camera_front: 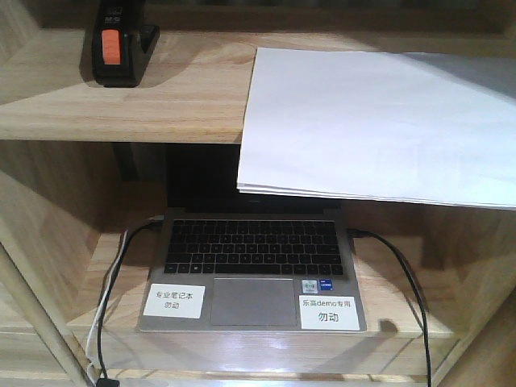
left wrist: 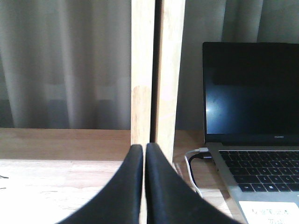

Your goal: Grab stapler and paper to desk for stapling

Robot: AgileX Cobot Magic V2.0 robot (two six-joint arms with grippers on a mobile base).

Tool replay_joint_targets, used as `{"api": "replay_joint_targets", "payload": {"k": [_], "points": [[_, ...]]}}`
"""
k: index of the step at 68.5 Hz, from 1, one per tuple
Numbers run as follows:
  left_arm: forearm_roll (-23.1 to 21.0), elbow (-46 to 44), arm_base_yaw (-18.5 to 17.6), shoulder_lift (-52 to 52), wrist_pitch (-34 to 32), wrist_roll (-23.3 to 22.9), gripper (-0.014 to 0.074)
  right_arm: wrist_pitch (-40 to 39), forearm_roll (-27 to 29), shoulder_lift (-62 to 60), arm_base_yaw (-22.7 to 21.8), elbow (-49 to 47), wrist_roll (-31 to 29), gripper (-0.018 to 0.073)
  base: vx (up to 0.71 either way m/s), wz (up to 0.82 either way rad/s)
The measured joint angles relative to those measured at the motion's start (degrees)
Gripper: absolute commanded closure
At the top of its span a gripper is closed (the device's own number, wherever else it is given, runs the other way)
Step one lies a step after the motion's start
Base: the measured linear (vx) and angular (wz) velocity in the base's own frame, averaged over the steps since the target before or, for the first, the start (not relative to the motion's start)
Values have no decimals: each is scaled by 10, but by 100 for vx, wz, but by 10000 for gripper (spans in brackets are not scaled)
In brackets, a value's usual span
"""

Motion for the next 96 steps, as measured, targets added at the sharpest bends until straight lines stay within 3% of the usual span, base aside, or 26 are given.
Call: {"api": "replay_joint_targets", "payload": {"k": [84,96], "points": [[0,0,0,0,-1,0,603,0,0,0,0,0,0,569,0,0],[0,0,0,0,-62,0,603,0,0,0,0,0,0,569,0,0]]}}
